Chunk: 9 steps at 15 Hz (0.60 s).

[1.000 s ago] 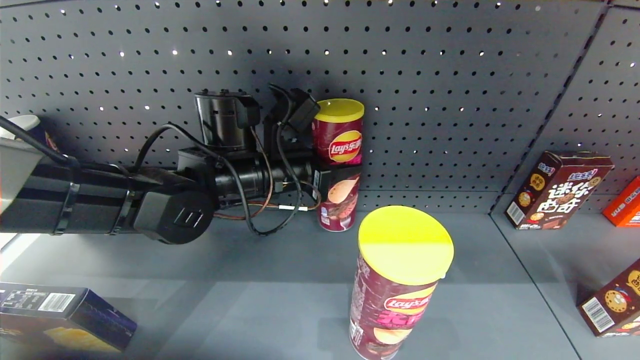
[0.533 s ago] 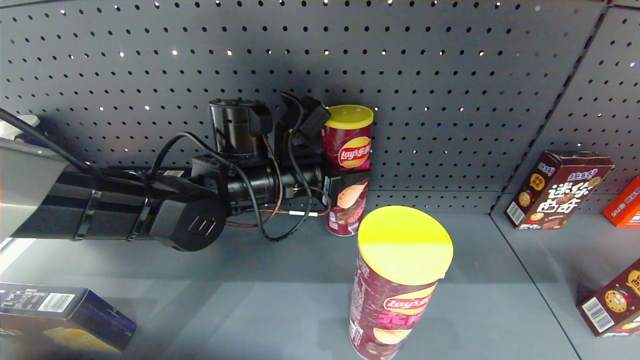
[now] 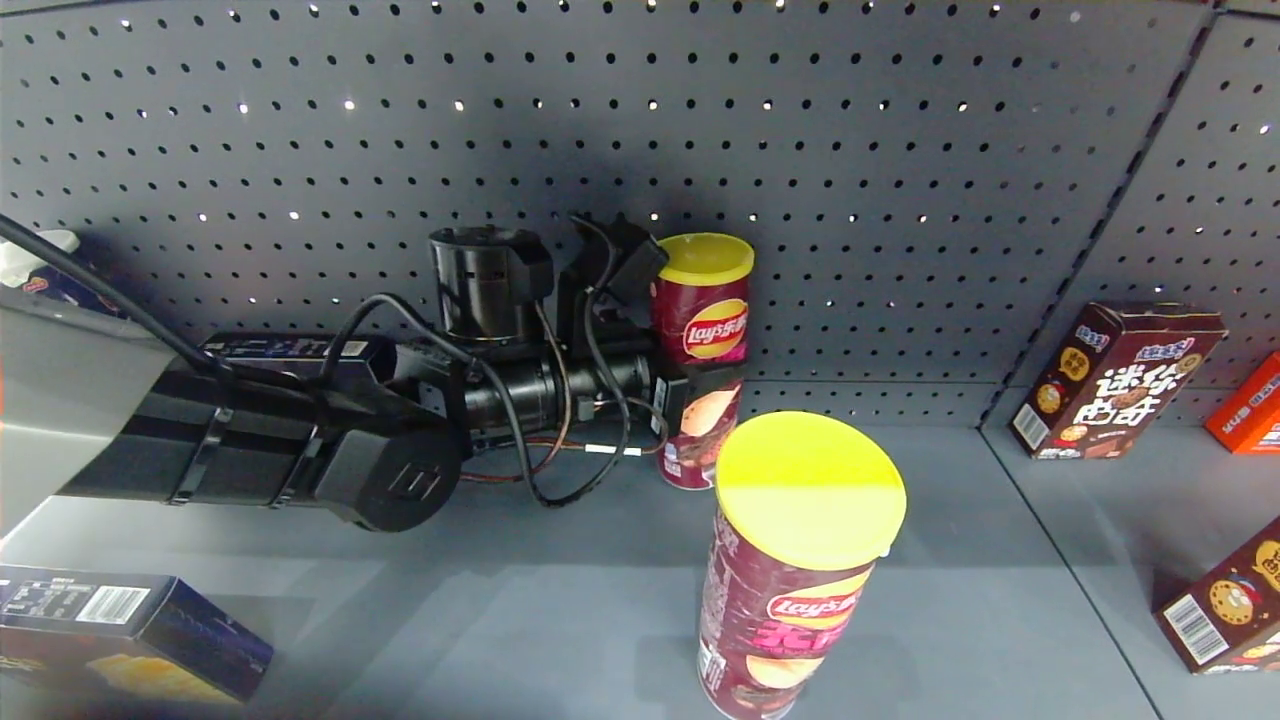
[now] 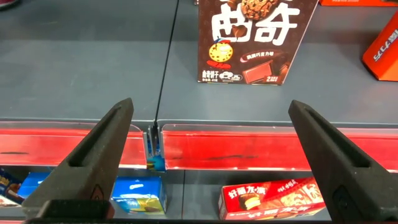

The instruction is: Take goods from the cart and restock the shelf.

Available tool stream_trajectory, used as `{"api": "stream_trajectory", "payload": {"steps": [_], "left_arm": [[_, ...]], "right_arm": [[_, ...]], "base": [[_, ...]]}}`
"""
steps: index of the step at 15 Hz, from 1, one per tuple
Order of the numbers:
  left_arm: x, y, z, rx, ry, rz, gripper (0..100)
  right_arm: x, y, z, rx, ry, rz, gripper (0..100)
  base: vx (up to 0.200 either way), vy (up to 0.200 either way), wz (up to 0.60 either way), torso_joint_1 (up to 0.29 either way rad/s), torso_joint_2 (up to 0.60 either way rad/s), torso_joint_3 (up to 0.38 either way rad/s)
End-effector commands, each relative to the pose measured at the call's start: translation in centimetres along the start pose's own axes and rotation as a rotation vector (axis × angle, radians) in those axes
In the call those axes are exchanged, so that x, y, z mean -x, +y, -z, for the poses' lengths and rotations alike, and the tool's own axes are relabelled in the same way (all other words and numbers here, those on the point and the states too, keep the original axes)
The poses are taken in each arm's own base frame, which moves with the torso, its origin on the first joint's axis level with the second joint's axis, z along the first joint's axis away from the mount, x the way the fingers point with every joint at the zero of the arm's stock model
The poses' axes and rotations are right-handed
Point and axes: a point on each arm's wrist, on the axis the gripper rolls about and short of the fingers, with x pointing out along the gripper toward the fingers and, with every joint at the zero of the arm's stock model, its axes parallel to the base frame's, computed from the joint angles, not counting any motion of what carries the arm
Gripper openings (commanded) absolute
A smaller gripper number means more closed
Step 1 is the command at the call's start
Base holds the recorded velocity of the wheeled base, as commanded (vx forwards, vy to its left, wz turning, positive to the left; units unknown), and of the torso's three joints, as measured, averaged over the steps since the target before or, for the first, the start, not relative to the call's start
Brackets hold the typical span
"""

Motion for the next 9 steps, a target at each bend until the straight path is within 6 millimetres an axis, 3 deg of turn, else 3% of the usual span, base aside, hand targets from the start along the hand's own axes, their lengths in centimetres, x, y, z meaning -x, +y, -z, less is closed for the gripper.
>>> {"api": "stream_trajectory", "payload": {"steps": [1,9], "left_arm": [[-0.16,-0.06,0.32,0.004,0.008,0.003,0],[-0.61,-0.20,0.70,-0.006,0.002,0.008,0]], "right_arm": [[0.00,0.00,0.00,0.000,0.000,0.000,100],[0.00,0.00,-0.01,0.000,-0.002,0.000,100]], "base": [[0.000,0.000,0.00,0.000,0.00,0.000],[0.000,0.000,0.00,0.000,0.00,0.000]]}}
